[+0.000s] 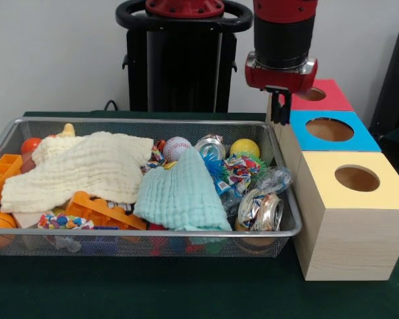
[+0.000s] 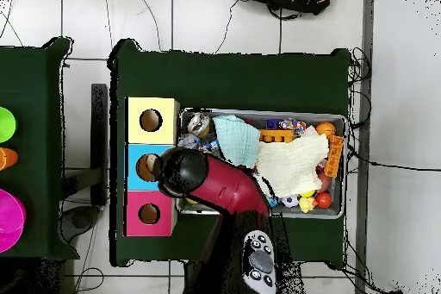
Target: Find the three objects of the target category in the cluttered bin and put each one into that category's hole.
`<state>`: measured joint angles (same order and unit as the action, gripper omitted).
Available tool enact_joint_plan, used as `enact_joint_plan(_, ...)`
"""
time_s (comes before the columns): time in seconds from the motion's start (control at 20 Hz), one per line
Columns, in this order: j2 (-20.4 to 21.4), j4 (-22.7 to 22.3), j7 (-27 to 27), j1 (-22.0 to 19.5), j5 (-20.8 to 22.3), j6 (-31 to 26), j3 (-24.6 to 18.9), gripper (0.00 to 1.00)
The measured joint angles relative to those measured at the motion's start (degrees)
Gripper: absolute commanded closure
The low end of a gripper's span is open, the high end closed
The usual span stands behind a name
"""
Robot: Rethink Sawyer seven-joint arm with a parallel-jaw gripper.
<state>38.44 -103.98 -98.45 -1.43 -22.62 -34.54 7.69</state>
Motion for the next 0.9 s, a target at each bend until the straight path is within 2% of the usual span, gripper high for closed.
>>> enact_joint_plan(0.15, 0.05, 0.00, 0.00, -2.67, -0.06, 0.00, -0.31, 1.00)
enact_joint_plan(0.5, 0.09, 0.31, 0.00, -5.86, -0.06, 0.00, -0.45, 1.00)
enact_joint_plan(0.9, -2.79, 3.69, 0.00, -5.99, -0.72, 0.01, -0.58, 1.00)
